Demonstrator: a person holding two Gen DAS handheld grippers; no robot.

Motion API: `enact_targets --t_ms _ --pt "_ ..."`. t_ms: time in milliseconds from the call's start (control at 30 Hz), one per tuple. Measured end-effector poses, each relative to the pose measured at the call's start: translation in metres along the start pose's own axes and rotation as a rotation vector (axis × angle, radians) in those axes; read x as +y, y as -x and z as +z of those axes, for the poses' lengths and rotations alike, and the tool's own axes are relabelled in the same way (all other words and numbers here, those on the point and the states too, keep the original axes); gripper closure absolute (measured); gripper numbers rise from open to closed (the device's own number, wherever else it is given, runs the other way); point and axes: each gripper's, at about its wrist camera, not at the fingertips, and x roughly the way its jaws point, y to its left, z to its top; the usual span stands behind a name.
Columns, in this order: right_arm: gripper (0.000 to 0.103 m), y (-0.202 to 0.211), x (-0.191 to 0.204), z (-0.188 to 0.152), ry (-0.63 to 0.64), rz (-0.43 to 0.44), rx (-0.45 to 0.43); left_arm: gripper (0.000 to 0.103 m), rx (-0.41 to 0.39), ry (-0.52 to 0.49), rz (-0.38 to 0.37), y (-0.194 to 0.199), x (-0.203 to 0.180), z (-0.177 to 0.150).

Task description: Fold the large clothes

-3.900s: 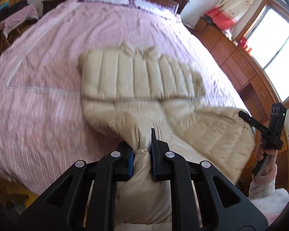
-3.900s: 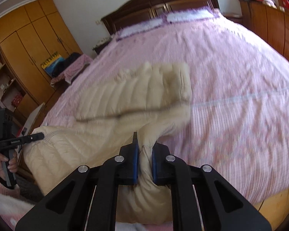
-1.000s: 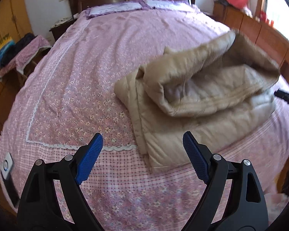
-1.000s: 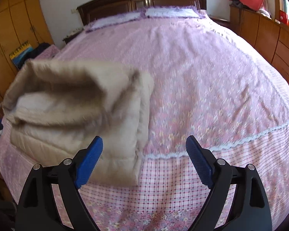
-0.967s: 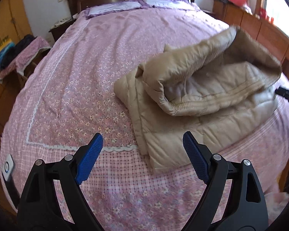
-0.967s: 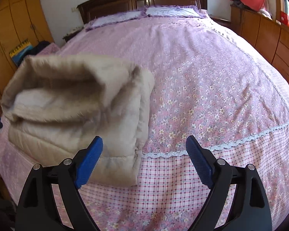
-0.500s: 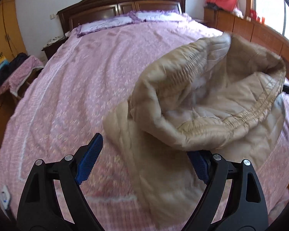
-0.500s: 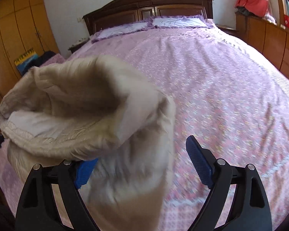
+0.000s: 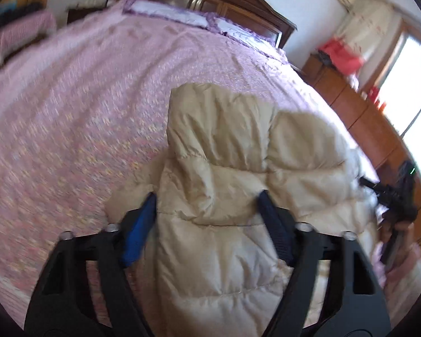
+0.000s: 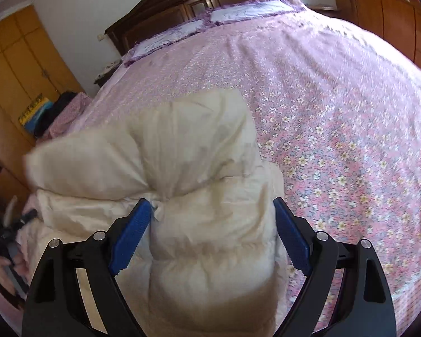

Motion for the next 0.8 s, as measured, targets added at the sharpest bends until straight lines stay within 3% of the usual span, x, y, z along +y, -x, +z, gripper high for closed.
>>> enact_targets --t_ms 33,67,100,133,167,200,267,367,467,667,800 --pt "0.02 0.0 -0.002 0.002 -0.029 0.022 0.003 0.057 -0.003 0.03 -0.007 -0.001 0.005 0.0" --pt "0.023 0.001 -0.004 0.003 -0.05 0.035 0.003 0.074 -0.011 0.06 -0.019 -0.001 0.011 0.0" --pt "0.034 0.003 -0.007 0.004 -0.074 0.046 0.001 0.085 -0.021 0.096 -0.042 0.002 0.017 0.001" --pt "0.043 0.005 -0.009 0.006 -0.083 0.053 -0.002 0.088 -0.029 0.117 -0.051 0.004 0.021 0.001" --pt "0.065 0.006 -0.011 0.009 -0.08 0.059 -0.004 0.092 -0.035 0.123 -0.058 0.007 0.022 0.002" --pt "0.08 0.008 -0.01 0.011 -0.069 0.077 -0.008 0.094 -0.039 0.119 -0.056 0.008 0.02 0.003" --pt "0.088 0.015 -0.003 0.017 -0.035 0.094 -0.033 0.095 -0.061 0.073 -0.02 0.012 0.01 0.008" --pt "0.089 0.029 0.018 0.029 0.044 0.083 -0.121 0.096 -0.101 0.018 0.034 0.012 -0.001 0.021" --pt "0.09 0.026 0.029 0.039 0.074 0.028 -0.163 0.096 -0.099 0.026 0.076 0.0 -0.002 0.034" --pt "0.09 -0.025 0.013 0.042 0.034 -0.146 -0.028 0.092 -0.007 -0.011 0.196 -0.041 0.002 0.04" --pt "0.085 -0.043 -0.003 0.035 -0.003 -0.151 0.009 0.083 0.035 0.051 0.183 -0.056 0.019 0.036"
